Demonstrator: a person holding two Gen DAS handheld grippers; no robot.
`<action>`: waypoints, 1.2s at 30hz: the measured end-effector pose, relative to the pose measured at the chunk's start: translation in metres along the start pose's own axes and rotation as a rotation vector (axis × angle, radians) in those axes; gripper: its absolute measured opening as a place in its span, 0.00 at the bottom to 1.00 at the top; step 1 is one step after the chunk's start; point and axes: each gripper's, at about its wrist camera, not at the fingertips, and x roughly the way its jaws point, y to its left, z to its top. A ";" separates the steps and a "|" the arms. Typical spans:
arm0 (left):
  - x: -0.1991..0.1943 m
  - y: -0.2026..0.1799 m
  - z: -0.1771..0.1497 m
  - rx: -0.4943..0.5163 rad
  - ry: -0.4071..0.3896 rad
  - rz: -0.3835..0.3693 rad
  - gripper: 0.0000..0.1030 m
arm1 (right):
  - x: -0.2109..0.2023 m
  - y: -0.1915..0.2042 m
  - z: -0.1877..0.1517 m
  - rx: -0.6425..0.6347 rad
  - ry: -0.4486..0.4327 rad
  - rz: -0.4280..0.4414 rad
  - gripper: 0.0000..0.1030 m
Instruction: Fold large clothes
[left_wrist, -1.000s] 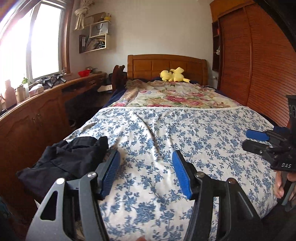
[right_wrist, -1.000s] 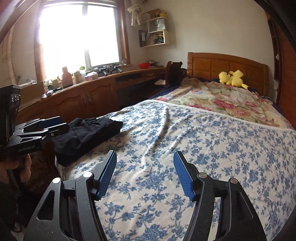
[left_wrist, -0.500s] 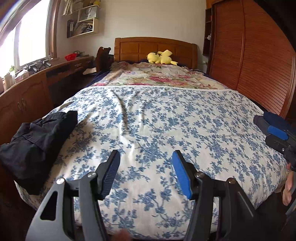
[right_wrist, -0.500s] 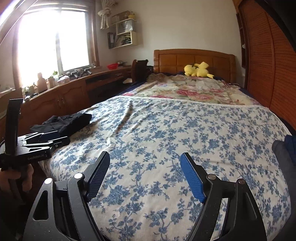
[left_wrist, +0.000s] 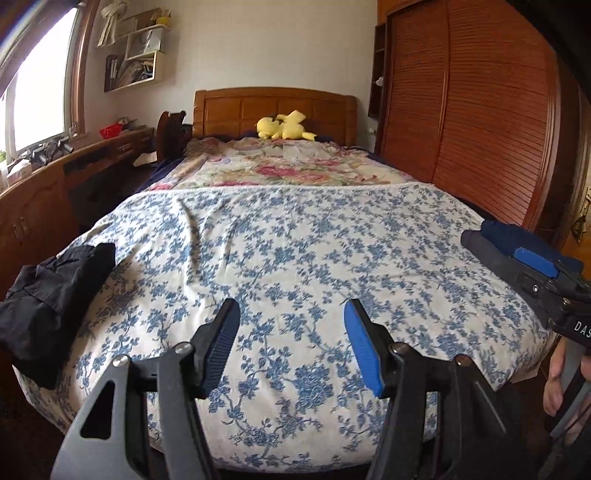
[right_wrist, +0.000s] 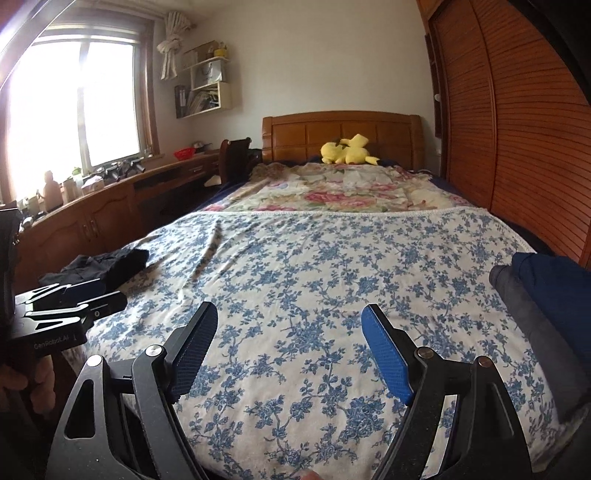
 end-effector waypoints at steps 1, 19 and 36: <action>-0.006 -0.003 0.004 0.004 -0.013 -0.004 0.56 | -0.006 -0.001 0.004 0.003 -0.016 -0.006 0.82; -0.056 -0.017 0.025 0.052 -0.113 0.013 0.57 | -0.039 0.004 0.020 0.007 -0.102 -0.022 0.85; -0.051 -0.009 0.020 0.023 -0.106 0.022 0.57 | -0.034 0.007 0.016 0.013 -0.095 -0.012 0.85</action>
